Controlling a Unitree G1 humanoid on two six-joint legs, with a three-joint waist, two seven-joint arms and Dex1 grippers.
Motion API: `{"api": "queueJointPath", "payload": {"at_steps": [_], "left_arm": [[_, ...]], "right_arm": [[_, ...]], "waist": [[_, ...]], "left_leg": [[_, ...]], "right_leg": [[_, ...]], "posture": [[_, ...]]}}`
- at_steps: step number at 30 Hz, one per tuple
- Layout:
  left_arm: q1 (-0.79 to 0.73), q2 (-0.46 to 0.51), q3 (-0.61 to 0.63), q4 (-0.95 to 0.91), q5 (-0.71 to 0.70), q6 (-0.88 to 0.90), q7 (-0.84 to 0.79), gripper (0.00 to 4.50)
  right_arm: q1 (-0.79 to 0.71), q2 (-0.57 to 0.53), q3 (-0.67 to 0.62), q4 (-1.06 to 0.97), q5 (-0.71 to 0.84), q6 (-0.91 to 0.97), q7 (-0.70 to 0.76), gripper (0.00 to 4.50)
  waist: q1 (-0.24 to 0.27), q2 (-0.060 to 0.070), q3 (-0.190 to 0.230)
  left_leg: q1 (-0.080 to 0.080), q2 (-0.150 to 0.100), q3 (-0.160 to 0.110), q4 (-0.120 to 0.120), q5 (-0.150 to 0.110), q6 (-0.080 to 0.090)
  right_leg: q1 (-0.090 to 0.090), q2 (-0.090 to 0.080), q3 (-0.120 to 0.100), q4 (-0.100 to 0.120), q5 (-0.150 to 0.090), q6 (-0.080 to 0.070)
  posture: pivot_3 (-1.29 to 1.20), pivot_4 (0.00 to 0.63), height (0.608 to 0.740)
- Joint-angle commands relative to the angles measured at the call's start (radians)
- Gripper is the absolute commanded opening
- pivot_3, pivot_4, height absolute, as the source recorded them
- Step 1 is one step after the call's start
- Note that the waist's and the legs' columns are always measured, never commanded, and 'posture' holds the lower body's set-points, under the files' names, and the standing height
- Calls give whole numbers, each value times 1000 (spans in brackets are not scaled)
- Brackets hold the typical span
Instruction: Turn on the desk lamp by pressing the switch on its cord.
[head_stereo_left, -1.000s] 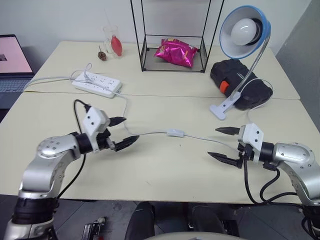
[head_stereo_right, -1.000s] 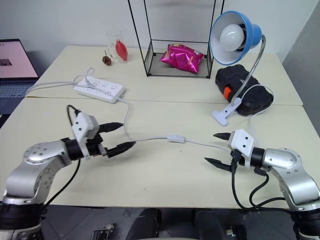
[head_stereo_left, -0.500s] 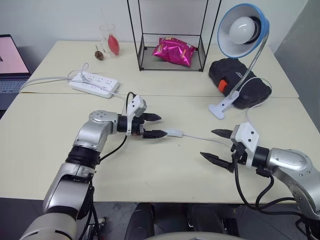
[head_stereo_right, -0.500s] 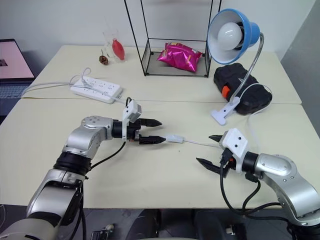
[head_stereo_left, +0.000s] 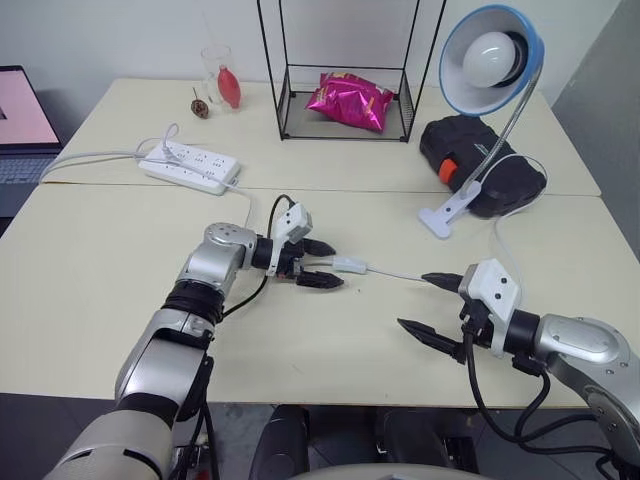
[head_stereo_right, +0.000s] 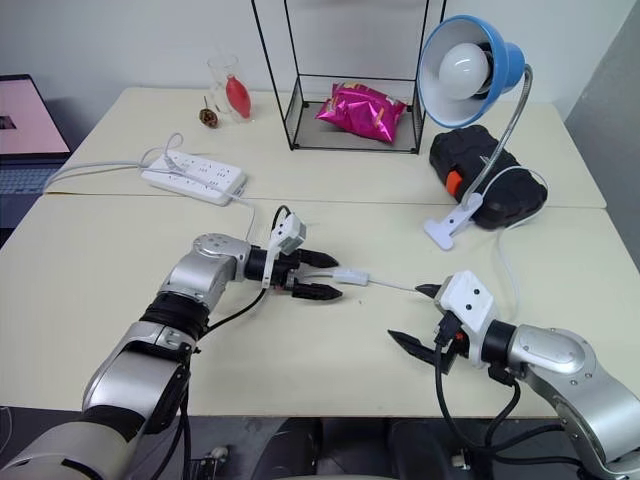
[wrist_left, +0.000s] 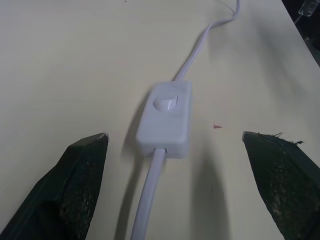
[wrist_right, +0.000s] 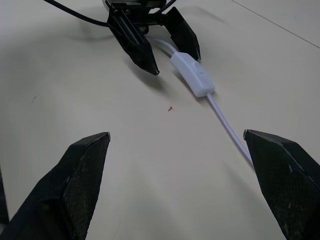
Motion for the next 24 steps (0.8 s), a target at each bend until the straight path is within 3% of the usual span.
{"api": "queueJointPath", "payload": {"at_steps": [1,14,17,24], "left_arm": [[-28,-17,8,21,14,-10,-6,4476],[-51,-63,4,96,64,-50,1,4476],[-54,-73,8,109,73,-61,4,4040],[-65,-92,20,134,85,-79,9,2448]], "right_arm": [[-2,-8,-12,-42,17,-7,0,4500],[14,-20,-15,-52,11,-15,1,4500],[16,-22,-16,-54,10,-15,1,4500],[14,-21,-11,-55,8,-15,-2,4500]], "waist": [[0,0,0],[3,0,-1],[3,-1,-1],[2,-1,-1]], "left_leg": [[0,0,0,0,0,0],[0,0,0,1,0,0],[1,-1,0,1,0,0],[1,-1,0,1,0,0]], "right_leg": [[0,0,0,0,0,0],[1,0,0,0,1,1],[1,0,0,0,1,1],[1,0,0,0,1,2]], "posture": [[0,150,740],[0,150,740],[0,150,740],[0,150,740]]}}
